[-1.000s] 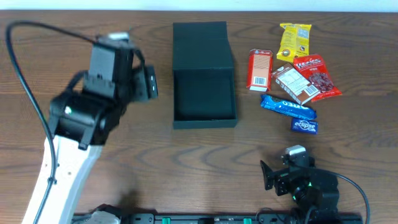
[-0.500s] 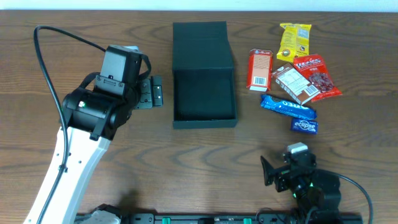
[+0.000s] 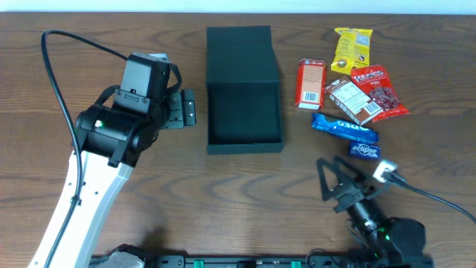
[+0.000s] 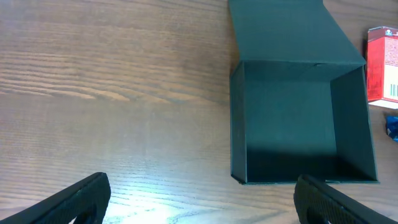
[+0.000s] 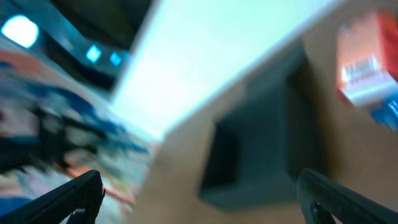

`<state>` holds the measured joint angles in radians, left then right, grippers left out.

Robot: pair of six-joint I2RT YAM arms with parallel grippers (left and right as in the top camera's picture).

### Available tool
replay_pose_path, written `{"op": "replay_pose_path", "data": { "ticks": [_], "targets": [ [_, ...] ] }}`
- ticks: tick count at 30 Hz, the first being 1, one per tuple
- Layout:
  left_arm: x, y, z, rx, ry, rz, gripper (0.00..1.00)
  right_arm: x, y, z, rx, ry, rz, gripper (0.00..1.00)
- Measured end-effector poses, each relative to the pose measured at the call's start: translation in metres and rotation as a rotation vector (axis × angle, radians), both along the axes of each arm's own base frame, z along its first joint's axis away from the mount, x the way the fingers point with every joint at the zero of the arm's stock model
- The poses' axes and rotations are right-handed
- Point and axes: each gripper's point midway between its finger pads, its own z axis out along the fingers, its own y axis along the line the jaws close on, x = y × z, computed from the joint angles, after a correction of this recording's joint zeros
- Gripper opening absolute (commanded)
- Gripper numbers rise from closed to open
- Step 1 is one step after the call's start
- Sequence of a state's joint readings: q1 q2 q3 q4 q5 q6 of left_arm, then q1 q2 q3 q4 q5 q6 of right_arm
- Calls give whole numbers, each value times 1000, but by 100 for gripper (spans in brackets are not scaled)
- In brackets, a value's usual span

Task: Pack container
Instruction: 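Reach the right gripper to the yellow Hacks bag and grasp it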

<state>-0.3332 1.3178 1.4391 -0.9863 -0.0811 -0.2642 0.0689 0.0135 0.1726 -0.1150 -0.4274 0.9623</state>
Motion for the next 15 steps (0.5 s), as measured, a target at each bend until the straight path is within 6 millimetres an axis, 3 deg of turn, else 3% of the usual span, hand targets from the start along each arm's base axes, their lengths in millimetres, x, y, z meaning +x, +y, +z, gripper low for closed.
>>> {"op": "replay_pose_path", "data": {
  "ticks": [3,5,8,12,15],
  "targets": [
    [4,-1,2,-6,-17,0,95,6,-11,23,28,-78,-58,99],
    [9,-4,4,-11,-33,-1,95,21,-24,21,11,-33,-124,99],
    [20,-7,-2,-12,-34,-2,95,53,-46,21,-94,72,-203,99],
    [34,-13,-14,-10,-22,-3,96,106,-73,52,-246,154,-221,99],
    [43,-16,-18,-14,-30,-3,95,152,-88,60,-361,225,-189,99]
  ]
}}
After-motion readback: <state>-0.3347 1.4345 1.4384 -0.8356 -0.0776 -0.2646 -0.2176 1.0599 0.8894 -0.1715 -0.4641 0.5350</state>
